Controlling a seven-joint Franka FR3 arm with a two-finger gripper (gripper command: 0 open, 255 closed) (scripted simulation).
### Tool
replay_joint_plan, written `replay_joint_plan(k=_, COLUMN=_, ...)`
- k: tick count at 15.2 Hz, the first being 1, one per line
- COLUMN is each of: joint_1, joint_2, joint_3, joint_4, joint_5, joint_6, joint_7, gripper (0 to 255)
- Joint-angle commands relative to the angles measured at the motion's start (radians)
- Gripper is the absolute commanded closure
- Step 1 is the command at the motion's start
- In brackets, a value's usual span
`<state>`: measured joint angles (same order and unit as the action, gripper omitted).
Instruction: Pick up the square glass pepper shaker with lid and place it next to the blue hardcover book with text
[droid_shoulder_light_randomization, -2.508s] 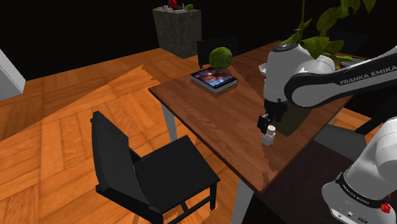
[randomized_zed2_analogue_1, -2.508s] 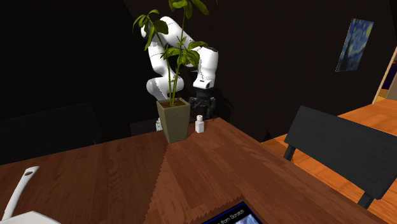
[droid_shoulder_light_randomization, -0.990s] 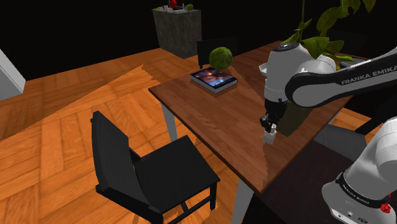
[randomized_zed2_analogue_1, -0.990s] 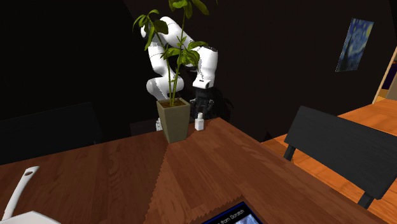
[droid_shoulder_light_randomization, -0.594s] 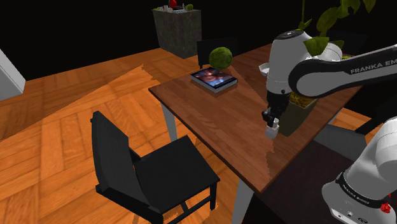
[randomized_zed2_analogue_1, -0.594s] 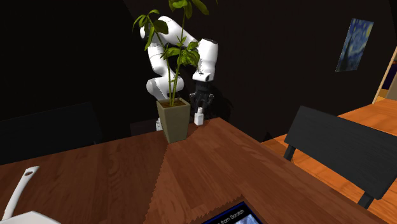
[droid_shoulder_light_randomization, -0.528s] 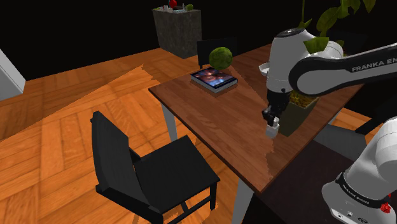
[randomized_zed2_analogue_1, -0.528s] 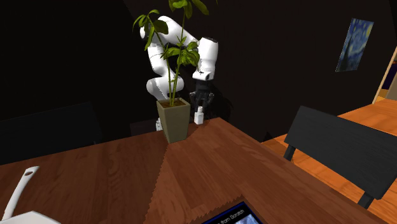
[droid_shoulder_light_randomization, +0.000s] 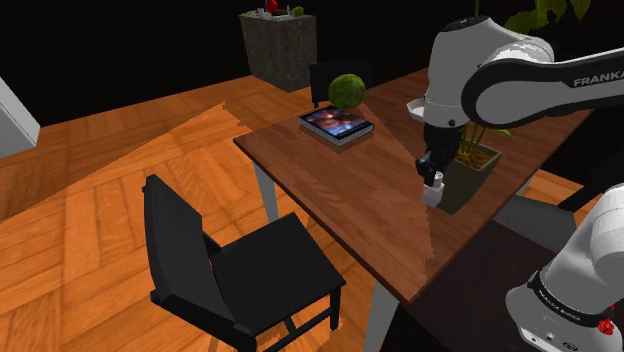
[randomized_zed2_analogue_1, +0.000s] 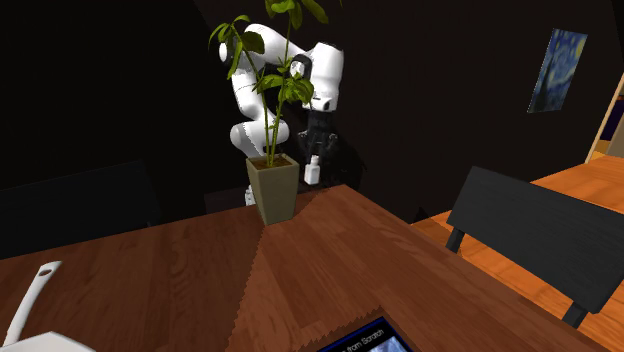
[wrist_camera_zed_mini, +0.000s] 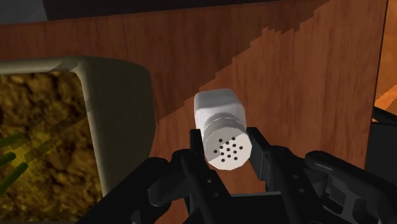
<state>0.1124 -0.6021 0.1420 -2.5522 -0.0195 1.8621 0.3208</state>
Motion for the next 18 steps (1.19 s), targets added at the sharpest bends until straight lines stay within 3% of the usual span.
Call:
replay_joint_plan(k=1, joint_1=-0.001, joint_2=-0.006, joint_3=-0.002, joint_4=0.023, joint_5=-0.001, joint_6=-0.029, joint_7=-0.004, gripper=255)
replay_joint_plan(k=12, joint_1=-0.004, joint_2=-0.019, joint_3=-0.010, joint_4=0.162, joint_5=-0.004, joint_6=-0.181, joint_7=-0.016, gripper=255)
replay_joint_plan(k=18, joint_1=-0.044, joint_2=0.152, joint_3=-0.054, joint_4=0.271, joint_5=-0.049, joint_6=-0.116, joint_7=-0.071, gripper=255)
